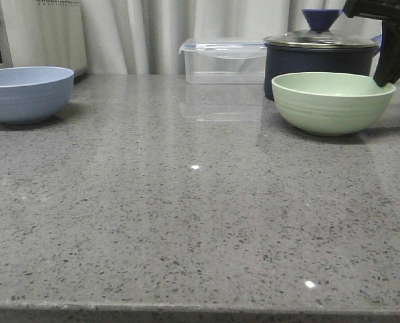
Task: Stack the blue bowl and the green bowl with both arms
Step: 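Grip the green bowl rim and drag it toward the blue bowl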
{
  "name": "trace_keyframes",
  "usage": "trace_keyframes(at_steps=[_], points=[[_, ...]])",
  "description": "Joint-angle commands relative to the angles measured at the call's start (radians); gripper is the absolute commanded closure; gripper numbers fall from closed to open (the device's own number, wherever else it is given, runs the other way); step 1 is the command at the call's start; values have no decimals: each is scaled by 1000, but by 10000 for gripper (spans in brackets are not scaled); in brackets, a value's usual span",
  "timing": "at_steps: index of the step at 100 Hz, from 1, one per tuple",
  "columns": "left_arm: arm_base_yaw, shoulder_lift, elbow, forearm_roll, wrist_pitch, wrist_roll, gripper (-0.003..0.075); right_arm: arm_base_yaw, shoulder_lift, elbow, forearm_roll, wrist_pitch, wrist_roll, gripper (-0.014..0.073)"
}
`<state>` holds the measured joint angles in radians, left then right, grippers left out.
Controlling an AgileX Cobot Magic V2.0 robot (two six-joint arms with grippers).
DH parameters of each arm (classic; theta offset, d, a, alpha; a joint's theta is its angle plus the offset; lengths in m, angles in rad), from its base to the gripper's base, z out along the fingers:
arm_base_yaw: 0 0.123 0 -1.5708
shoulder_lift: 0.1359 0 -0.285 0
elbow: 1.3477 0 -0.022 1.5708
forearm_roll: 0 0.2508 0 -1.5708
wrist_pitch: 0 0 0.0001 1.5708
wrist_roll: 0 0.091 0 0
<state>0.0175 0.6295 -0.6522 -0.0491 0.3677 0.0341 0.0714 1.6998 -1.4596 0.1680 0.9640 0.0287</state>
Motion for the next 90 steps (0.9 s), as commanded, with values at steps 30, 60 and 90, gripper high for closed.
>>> trace_keyframes(at_steps=[30, 60, 90], points=[[-8, 3, -37, -7, -80, -3, 406, 82, -67, -162, 56, 67, 0, 671], [-8, 3, -37, -7, -80, -3, 406, 257, -26, -199, 139, -31, 1, 671], [-8, 3, -37, -7, -80, -3, 406, 337, 110, -319, 183, -71, 1, 671]])
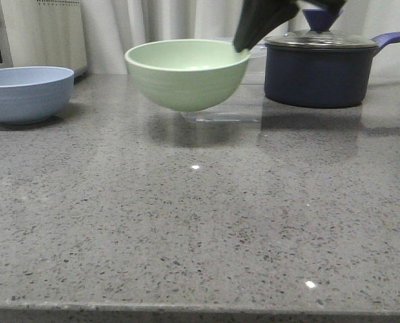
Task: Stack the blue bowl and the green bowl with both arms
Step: 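Grip the green bowl rim and drag it toward the blue bowl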
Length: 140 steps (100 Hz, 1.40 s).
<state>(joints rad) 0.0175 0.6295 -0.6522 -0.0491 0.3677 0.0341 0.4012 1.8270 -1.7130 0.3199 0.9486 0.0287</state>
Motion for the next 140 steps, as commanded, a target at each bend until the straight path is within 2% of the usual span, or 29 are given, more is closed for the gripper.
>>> trace_keyframes(at_steps=[1, 37, 44, 61, 70, 120, 128, 140], points=[[-8, 3, -37, -7, -80, -3, 406, 7, -14, -70, 32, -56, 1, 671], [-8, 3, -37, -7, -80, -3, 406, 7, 87, -167, 63, -41, 1, 664], [-8, 3, -37, -7, -80, -3, 406, 7, 87, -167, 63, -40, 1, 622], [-8, 3, -37, -7, -80, -3, 406, 7, 87, -167, 63, -38, 1, 461], [-8, 3, -37, -7, -80, -3, 406, 7, 87, -167, 63, -37, 1, 429], [-8, 3, -37, -7, -80, -3, 406, 6, 14, -161, -11, 36, 1, 448], [-8, 3, -37, -7, -80, -3, 406, 6, -4, -140, -13, 45, -1, 494], [-8, 3, -37, -7, -80, -3, 406, 6, -45, -71, -13, 33, -29, 613]])
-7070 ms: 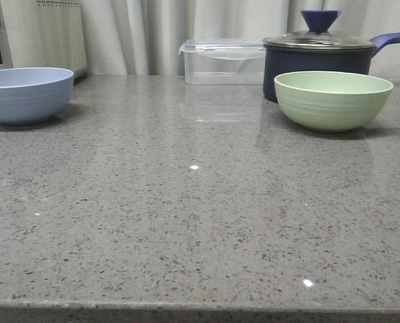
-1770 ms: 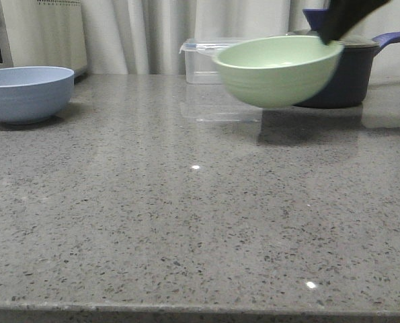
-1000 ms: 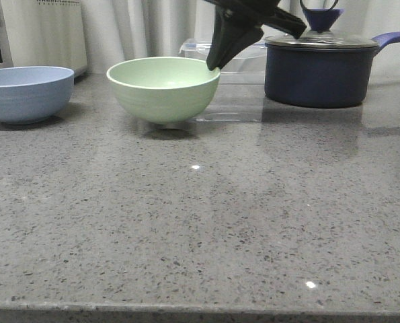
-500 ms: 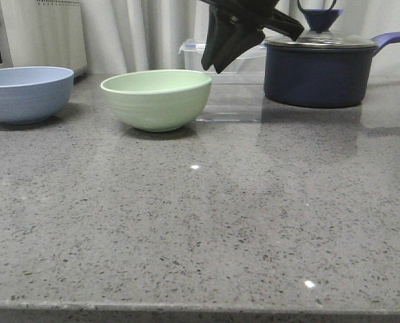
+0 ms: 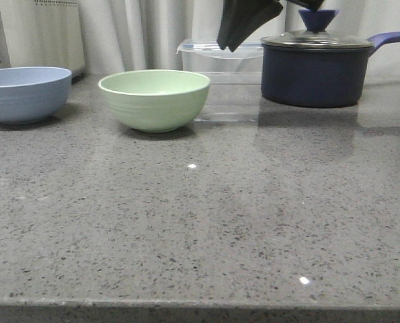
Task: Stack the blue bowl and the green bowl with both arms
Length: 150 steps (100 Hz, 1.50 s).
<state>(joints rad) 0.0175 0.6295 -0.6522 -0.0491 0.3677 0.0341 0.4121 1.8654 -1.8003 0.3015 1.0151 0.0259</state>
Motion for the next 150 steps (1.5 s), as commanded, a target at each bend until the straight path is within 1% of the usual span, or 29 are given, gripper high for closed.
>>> trace_keyframes(at_steps=[1, 10, 23, 37, 49, 59, 97, 102, 108, 116, 141, 150], points=[[-8, 3, -37, -7, -80, -3, 406, -5, -86, 21, 6, -35, -26, 620], [-8, 3, -37, -7, -80, -3, 406, -4, -124, 101, 6, -61, -33, 679], [-8, 3, -37, -7, -80, -3, 406, 6, -162, 219, 14, -114, -65, 673], [-8, 3, -37, -7, -80, -3, 406, 53, -158, 296, 59, -200, -119, 673], [-8, 3, -37, -7, -83, -3, 406, 92, -136, 302, 64, -253, -120, 673], [-8, 3, -37, -7, -90, -3, 406, 112, -115, 302, 68, -267, -120, 673], [-8, 5, -37, -7, -98, -3, 406, 115, -93, 302, 87, -273, -120, 673], [-8, 12, -39, -7, -90, 16, 406, 115, -93, 302, 87, -273, -120, 673], [-8, 39, -70, -7, -51, 20, 406, 115, -93, 302, 87, -273, -120, 673], [-8, 105, -143, -4, 41, 22, 406, 115, -93, 302, 87, -273, -120, 673], [-8, 418, -486, 12, 283, 22, 406, 115, -93, 302, 87, -258, -120, 673], [-8, 534, -600, 12, 350, 22, 406, 115, -93, 302, 87, -257, -120, 673]])
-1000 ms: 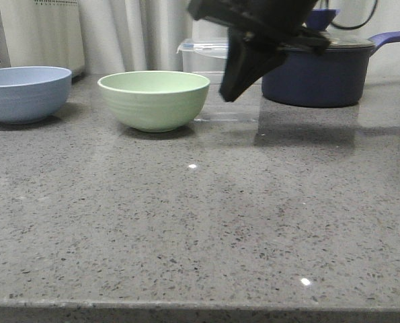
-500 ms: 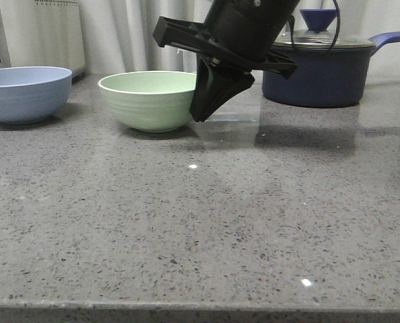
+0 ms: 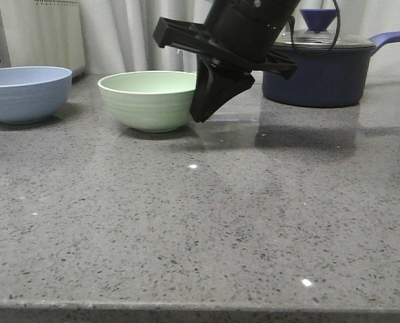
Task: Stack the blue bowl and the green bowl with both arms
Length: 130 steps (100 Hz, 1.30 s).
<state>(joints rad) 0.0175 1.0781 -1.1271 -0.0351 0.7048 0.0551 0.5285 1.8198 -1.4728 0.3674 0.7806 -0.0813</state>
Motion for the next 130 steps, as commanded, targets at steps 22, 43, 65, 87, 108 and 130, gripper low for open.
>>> trace_keyframes(at_steps=[22, 43, 65, 87, 108, 130], points=[[-8, 340, -317, -7, 140, -10, 406, -1, -47, -25, 21, -23, -13, 673], [-8, 490, -409, -77, 172, -10, 406, -1, -47, -25, 21, -23, -13, 673], [-8, 570, -413, -104, 179, -10, 406, -1, -47, -25, 21, -23, -13, 673], [-8, 631, -413, -115, 191, -10, 406, -1, -47, -25, 21, -23, -13, 673], [-8, 654, -413, -117, 195, -10, 407, -1, -47, -25, 21, -23, -13, 673], [-8, 654, -413, -117, 193, -10, 603, -1, -47, -25, 21, -23, -13, 673]])
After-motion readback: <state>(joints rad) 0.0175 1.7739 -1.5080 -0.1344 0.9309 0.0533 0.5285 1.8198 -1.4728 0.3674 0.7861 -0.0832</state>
